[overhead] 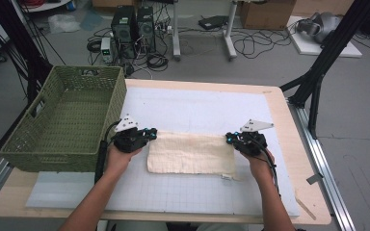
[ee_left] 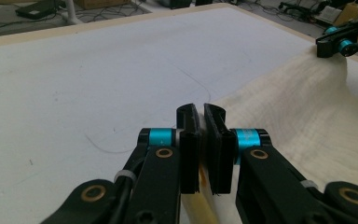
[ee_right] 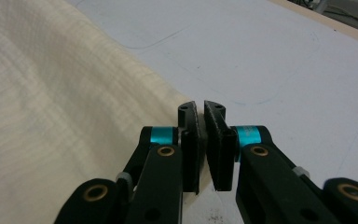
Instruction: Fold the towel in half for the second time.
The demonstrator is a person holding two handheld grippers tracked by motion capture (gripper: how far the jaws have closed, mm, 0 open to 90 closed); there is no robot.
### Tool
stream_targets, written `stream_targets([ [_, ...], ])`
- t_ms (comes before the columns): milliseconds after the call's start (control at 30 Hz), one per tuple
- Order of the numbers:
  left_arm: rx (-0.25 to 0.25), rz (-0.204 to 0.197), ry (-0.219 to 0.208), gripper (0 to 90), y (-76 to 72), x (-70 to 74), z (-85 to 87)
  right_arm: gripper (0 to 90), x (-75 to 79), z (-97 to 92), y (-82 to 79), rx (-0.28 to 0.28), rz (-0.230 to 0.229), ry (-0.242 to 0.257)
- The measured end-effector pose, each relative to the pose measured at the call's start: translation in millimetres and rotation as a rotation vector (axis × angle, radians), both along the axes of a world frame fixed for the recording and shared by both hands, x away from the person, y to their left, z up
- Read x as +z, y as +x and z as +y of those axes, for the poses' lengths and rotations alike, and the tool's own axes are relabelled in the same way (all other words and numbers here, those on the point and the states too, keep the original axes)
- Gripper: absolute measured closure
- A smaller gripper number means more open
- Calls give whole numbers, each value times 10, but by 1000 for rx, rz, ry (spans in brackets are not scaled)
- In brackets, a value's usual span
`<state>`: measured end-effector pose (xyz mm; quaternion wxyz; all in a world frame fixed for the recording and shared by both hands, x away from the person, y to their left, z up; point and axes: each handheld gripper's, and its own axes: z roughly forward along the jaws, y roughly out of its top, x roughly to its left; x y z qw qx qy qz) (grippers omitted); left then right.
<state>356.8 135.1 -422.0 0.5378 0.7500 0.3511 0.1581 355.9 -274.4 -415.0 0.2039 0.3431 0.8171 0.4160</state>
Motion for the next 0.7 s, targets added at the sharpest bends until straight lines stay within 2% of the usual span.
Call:
stream_targets([
  [167,-12,-16,1,843,-87,23,-7,851,-17,-29,-97,7,-17,4],
  [433,-43,-41,20,843,-240,66,-6,848,2,-57,-279,18,-42,41],
  [700,-64,1,53,840,-361,-44,10,846,-93,-78,-490,49,-49,35],
])
